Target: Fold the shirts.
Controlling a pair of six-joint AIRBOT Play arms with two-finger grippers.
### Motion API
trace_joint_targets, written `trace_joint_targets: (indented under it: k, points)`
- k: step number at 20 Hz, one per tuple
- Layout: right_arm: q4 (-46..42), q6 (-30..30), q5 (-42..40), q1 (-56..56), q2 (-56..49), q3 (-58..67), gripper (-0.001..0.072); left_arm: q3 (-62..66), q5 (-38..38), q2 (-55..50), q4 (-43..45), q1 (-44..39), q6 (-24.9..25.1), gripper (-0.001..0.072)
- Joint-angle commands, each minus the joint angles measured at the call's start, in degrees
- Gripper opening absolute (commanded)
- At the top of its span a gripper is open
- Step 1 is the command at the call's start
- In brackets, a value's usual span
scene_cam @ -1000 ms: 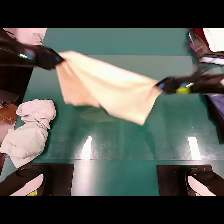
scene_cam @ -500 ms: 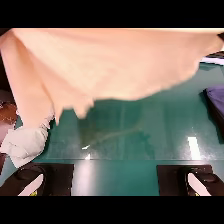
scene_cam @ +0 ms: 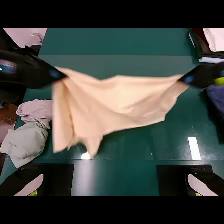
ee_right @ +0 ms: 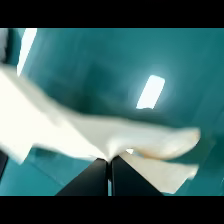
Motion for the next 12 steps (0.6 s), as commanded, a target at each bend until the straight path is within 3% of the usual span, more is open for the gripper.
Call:
trace_joint_targets:
  k: [1,4,6,7,8,9,11,12]
  points:
    - [0.28,-1.31,-7.17,0.83,-6.93,-11.93,0.0013,-14.73,7.52,-8.04,0.94,0.00,5.38,0.0027]
    - [0.39,-1.40,-18.45,-1.73,-13.07,-15.72,0.0013,-15.91,19.82,-18.43,2.19,0.22,6.56,0.0027]
    - [0.42,-1.40,-22.49,-3.32,-15.50,-15.72,0.0014,-13.00,23.85,-22.80,2.36,0.55,5.49,0.0029]
    - [0.42,-1.40,-24.59,-4.37,-16.15,-15.72,0.0014,-11.19,25.07,-23.85,2.40,0.81,5.05,0.0165]
    - [0.39,-1.38,-26.38,-5.18,-16.35,-15.72,0.0014,-9.70,26.12,-24.09,2.62,1.22,5.07,0.0462]
    - [0.42,-1.38,-27.96,-6.21,-16.31,-15.69,0.0014,-8.04,26.56,-24.02,2.62,1.77,5.07,0.0584]
    - [0.83,-1.38,-28.85,-8.46,-16.31,-14.45,0.0016,-4.33,24.04,-23.87,3.52,3.58,5.07,0.0585]
    - [0.83,-1.38,-28.28,-9.73,-16.31,-13.25,0.0051,-2.58,21.64,-23.78,4.22,4.90,5.05,0.0585]
